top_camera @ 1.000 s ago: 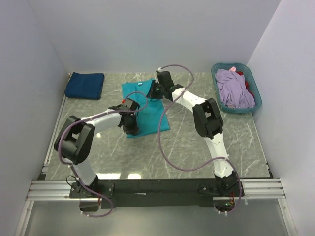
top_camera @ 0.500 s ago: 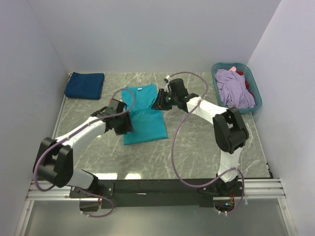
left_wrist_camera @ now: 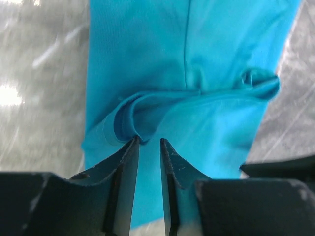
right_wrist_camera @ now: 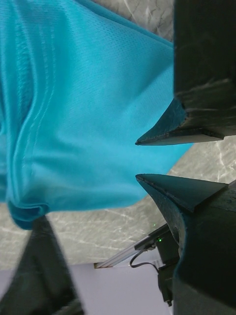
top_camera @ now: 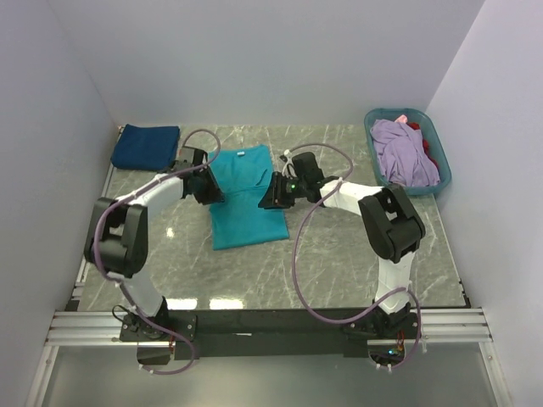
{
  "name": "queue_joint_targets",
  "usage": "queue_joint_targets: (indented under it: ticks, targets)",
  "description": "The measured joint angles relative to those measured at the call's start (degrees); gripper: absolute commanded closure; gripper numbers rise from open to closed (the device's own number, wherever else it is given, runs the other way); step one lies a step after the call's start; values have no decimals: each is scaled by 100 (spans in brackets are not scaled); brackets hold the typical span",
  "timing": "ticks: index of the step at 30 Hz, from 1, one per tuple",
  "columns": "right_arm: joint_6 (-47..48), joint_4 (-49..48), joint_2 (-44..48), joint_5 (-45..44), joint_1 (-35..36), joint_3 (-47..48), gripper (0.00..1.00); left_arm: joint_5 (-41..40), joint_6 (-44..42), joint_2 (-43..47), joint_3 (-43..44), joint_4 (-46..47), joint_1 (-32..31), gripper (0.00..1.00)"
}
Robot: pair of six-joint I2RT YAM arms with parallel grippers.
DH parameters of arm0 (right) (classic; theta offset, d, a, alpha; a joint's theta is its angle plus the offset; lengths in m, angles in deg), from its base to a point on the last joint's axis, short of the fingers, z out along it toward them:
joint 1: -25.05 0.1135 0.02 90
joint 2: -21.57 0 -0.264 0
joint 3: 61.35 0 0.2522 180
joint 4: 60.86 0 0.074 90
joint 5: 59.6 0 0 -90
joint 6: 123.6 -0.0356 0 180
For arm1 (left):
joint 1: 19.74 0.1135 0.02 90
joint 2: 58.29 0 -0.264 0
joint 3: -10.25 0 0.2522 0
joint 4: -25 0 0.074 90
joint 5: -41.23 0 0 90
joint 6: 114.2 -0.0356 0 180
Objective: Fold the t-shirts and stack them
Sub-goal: Fold the tshirt
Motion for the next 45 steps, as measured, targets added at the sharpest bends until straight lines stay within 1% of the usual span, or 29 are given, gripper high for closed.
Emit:
queue_joint_targets:
  ticks: [3, 6, 9, 12, 13, 14, 15, 16, 19, 20, 24, 27, 30, 33, 36, 39, 40, 42, 45]
  targets:
    - [0, -74, -66, 52, 0, -96, 63, 4, -35, -365, 293, -17, 52, 68]
    - [11, -83, -131, 66, 0, -116, 63, -79, -116, -503, 540, -57, 111, 68]
    - [24, -101, -173, 63, 0, -118, 64, -245, -203, -743, 1010, -131, 186, 68]
    - [33, -101, -177, 50, 0, -136, 64, -426, -321, -1025, 1473, -153, 258, 58]
    - [44, -101, -177, 46, 0, -140, 64, -483, -372, -1036, 1495, -166, 275, 52]
    - [46, -101, -177, 42, 0, -149, 64, -514, -415, -1021, 1488, -210, 289, 47]
    - [48, -105, -177, 42, 0, -162, 64, -566, -461, -944, 1434, -219, 286, 43]
    - [48, -109, -177, 42, 0, -173, 64, -636, -525, -839, 1329, -234, 271, 34]
    - [50, -127, -177, 44, 0, -212, 64, -994, -752, -190, 763, -363, 146, 20]
    - [50, -140, -177, 55, 0, -225, 64, -1104, -831, 66, 575, -411, 94, 17]
    - [50, -179, -181, 90, 0, -262, 64, -1349, -1224, 704, 201, -487, -72, 17]
    - [61, -190, -184, 94, 0, -264, 64, -1443, -1513, 713, 107, -450, -164, 18]
    - [79, -199, -184, 94, 0, -278, 64, -1596, -1762, 562, -35, -457, -315, 22]
    - [90, -210, -186, 105, 0, -286, 64, -1805, -1864, 225, -37, -494, -490, 24]
    - [92, -262, -208, 136, -7, -289, 64, -1886, -1884, -116, -37, -560, -553, 29]
    - [90, -299, -260, 153, -17, -291, 64, -1991, -1869, -310, 26, -662, -546, 39]
    - [90, -304, -275, 155, -24, -299, 64, -2022, -1867, -369, 94, -686, -538, 45]
    - [87, -295, -317, 157, -44, -313, 64, -2103, -1860, -505, 302, -719, -529, 48]
    - [81, -282, -413, 186, -87, -315, 64, -2166, -1847, -706, 625, -706, -501, 47]
